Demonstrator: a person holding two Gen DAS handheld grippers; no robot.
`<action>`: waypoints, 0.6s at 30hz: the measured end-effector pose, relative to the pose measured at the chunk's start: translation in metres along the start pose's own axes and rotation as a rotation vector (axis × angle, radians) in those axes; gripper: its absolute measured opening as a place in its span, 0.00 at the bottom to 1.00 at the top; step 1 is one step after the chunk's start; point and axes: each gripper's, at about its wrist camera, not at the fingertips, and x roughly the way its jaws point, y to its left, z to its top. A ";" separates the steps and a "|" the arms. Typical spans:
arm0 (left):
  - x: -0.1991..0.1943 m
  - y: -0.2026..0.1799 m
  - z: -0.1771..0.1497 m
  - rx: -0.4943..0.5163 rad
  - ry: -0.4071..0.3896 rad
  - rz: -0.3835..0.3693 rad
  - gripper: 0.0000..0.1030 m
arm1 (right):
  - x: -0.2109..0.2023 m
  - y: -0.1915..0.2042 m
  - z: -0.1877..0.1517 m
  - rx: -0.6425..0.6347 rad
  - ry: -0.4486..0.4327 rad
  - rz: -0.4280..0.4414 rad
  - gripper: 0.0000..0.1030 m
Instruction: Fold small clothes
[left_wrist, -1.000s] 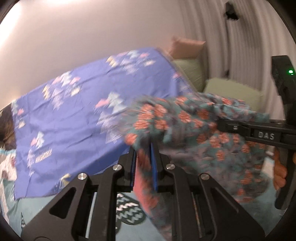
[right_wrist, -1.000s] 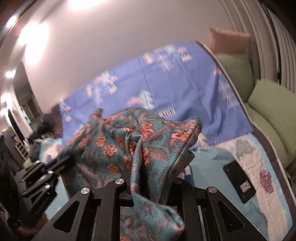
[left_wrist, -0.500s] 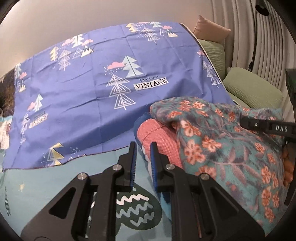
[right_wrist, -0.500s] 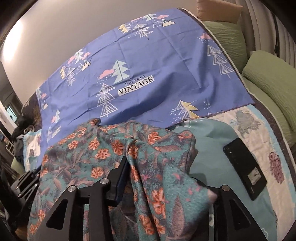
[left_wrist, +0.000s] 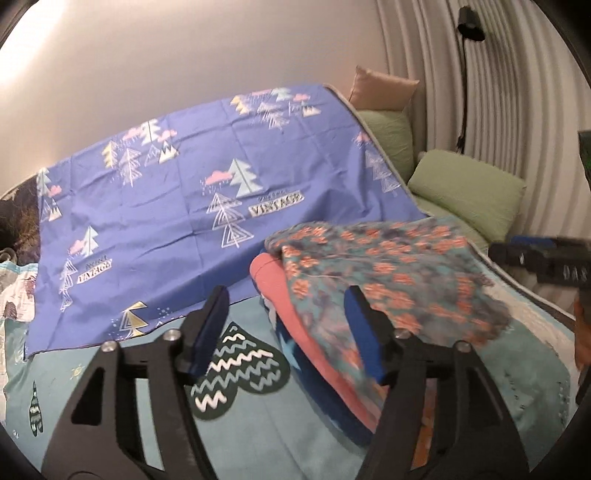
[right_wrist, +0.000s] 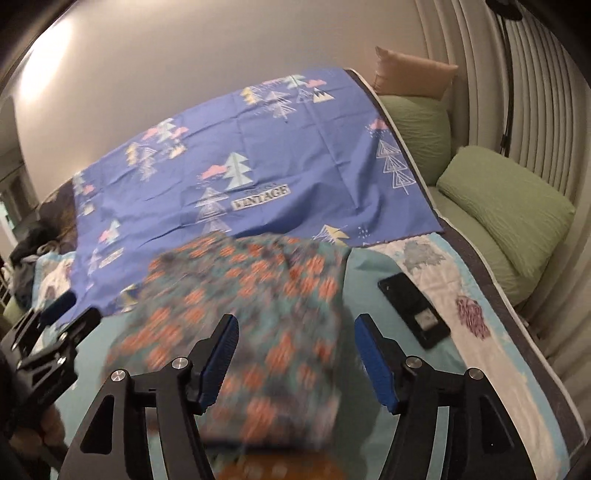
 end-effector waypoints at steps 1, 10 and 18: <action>-0.011 -0.003 -0.002 -0.001 -0.007 0.000 0.69 | -0.013 0.003 -0.009 -0.005 -0.001 0.002 0.67; -0.128 -0.020 -0.048 0.040 -0.038 0.022 0.79 | -0.124 0.031 -0.094 -0.018 -0.066 -0.048 0.73; -0.211 -0.020 -0.085 -0.009 -0.030 0.042 0.80 | -0.204 0.064 -0.151 -0.072 -0.168 -0.110 0.79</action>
